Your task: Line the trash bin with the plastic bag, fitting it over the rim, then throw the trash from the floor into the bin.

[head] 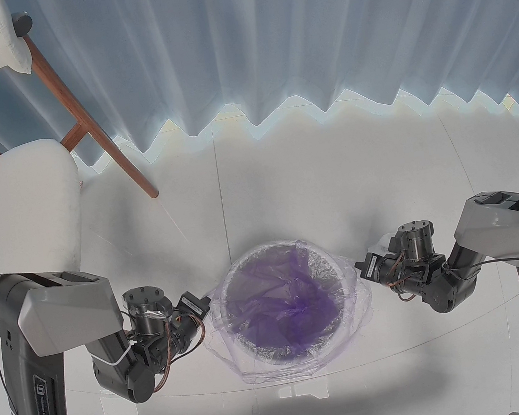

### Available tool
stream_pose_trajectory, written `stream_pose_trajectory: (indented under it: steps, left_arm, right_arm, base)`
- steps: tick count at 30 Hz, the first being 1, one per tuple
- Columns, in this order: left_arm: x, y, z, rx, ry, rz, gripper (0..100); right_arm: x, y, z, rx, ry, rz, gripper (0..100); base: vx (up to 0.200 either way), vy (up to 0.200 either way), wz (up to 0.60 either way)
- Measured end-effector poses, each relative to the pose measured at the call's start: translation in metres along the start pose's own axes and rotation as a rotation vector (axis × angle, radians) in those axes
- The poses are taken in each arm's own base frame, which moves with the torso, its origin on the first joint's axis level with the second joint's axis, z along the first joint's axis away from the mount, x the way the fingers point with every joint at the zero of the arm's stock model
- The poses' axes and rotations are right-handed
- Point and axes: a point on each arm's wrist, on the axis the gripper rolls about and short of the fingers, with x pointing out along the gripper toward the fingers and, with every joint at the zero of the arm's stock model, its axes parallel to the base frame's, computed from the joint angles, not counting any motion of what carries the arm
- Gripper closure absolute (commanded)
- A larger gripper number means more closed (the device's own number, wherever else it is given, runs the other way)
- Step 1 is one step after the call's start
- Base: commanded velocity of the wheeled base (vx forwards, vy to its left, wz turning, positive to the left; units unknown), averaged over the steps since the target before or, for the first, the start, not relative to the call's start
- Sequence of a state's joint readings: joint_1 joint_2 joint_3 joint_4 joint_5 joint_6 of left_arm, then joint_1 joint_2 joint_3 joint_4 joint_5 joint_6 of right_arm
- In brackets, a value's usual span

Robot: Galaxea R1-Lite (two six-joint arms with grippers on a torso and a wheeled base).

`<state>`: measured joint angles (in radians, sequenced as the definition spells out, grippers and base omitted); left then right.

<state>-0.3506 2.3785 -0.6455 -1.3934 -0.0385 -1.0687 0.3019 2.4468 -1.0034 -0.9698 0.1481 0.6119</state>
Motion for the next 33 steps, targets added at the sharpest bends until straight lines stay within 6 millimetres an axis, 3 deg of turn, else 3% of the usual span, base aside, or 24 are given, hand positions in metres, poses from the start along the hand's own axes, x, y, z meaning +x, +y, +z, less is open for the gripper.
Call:
stream_pose_trajectory:
  steps: [9, 10, 19, 33]
  left_arm:
    - [-0.014, 0.018, -0.009, 0.043, 0.011, 0.022, 100]
    - [-0.015, 0.018, -0.009, 0.043, 0.014, 0.025, 0]
    - [-0.025, 0.008, -0.006, 0.047, -0.008, -0.012, 0]
    - [-0.074, -0.019, 0.0, 0.054, -0.01, -0.053, 0]
  right_arm:
    - [-0.001, -0.002, -0.005, 0.002, 0.004, -0.012, 100]
    - [-0.002, -0.002, -0.006, 0.003, 0.006, -0.014, 0]
    - [-0.017, 0.005, 0.0, 0.031, -0.016, 0.002, 0]
    - [-0.058, 0.011, 0.007, 0.118, -0.018, -0.012, 0]
  base:
    - [0.0, 0.0, 0.0]
    - [0.0, 0.0, 0.0]
    - [0.0, 0.0, 0.0]
    - [0.0, 0.0, 0.0]
